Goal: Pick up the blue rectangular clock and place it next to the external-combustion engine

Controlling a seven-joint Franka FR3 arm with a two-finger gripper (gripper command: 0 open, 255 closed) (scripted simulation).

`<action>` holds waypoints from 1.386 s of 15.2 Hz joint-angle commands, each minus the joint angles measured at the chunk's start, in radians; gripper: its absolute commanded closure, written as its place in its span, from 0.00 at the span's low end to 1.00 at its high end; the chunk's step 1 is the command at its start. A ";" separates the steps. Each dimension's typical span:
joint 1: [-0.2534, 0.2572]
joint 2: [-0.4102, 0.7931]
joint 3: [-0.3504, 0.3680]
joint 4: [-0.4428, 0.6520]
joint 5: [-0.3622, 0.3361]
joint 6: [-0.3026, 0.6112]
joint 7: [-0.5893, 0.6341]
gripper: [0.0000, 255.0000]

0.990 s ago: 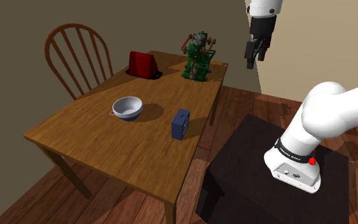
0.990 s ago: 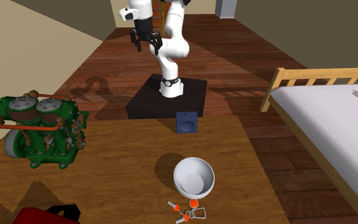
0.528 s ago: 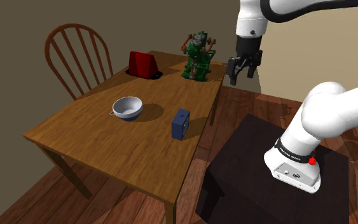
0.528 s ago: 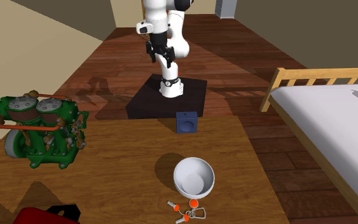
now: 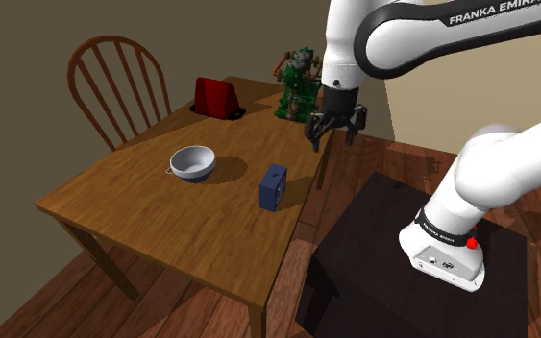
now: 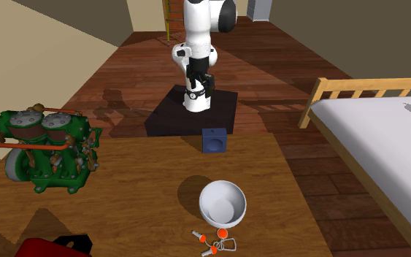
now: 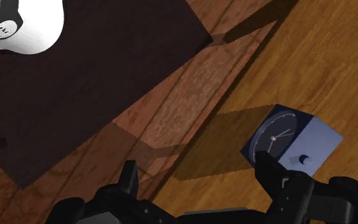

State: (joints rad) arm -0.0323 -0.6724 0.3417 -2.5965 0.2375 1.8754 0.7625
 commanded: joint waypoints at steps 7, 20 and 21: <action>-0.086 0.280 0.228 0.077 0.024 0.276 0.398 0.00; -0.198 0.628 0.378 0.162 -0.211 0.534 0.795 0.00; -0.199 0.636 0.379 0.160 -0.218 0.543 0.801 0.00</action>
State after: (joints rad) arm -0.2301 -0.0459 0.7194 -2.4337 0.0284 2.4075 1.5560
